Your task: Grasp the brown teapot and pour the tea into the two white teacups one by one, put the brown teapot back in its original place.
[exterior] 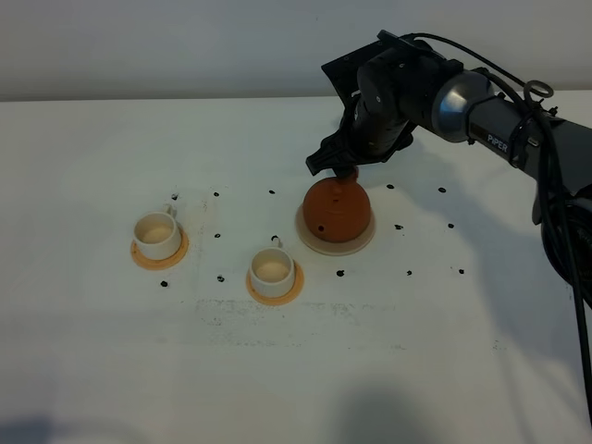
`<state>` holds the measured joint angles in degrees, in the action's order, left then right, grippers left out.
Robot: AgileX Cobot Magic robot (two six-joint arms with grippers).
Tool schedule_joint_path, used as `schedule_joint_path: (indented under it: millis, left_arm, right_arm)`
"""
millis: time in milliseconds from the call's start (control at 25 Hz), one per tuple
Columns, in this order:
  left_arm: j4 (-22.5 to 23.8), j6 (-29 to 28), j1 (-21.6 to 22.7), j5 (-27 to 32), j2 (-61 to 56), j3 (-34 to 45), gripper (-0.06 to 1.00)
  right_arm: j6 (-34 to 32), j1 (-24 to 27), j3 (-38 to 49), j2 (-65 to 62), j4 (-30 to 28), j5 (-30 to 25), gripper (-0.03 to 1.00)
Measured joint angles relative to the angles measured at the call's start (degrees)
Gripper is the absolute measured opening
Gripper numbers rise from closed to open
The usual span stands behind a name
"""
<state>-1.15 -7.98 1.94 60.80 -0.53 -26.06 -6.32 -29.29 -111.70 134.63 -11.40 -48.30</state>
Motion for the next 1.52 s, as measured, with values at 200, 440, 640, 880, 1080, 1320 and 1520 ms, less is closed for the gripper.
schedule_joint_path:
  millis: [200,440,640,880,1080,1320,1520]
  left_arm:
    - [0.0,0.0,0.0,0.0,0.0,0.0,0.68]
    - [0.0,0.0,0.0,0.0,0.0,0.0,0.68]
    - [0.0,0.0,0.0,0.0,0.0,0.0,0.68]
    - [0.0,0.0,0.0,0.0,0.0,0.0,0.68]
    - [0.0,0.0,0.0,0.0,0.0,0.0,0.68]
    - [0.0,0.0,0.0,0.0,0.0,0.0,0.68]
    - [0.0,0.0,0.0,0.0,0.0,0.0,0.68]
  right_arm:
    - [0.0,0.0,0.0,0.0,-1.4,-0.5,0.59]
    - [0.0,0.0,0.0,0.0,-2.6,-1.6,0.59]
    - [-0.1,0.1,-0.1,-0.1,-3.3,-3.0,0.59]
    - [-0.1,0.4,-0.1,-0.3,-3.4,-4.9,0.59]
    - [0.2,0.4,-0.1,-0.3,-2.5,-5.2,0.59]
    - [0.9,0.5,-0.1,-0.4,-0.9,-6.0,0.58]
    - [1.2,0.5,-0.1,-0.4,-0.7,-6.5,0.58]
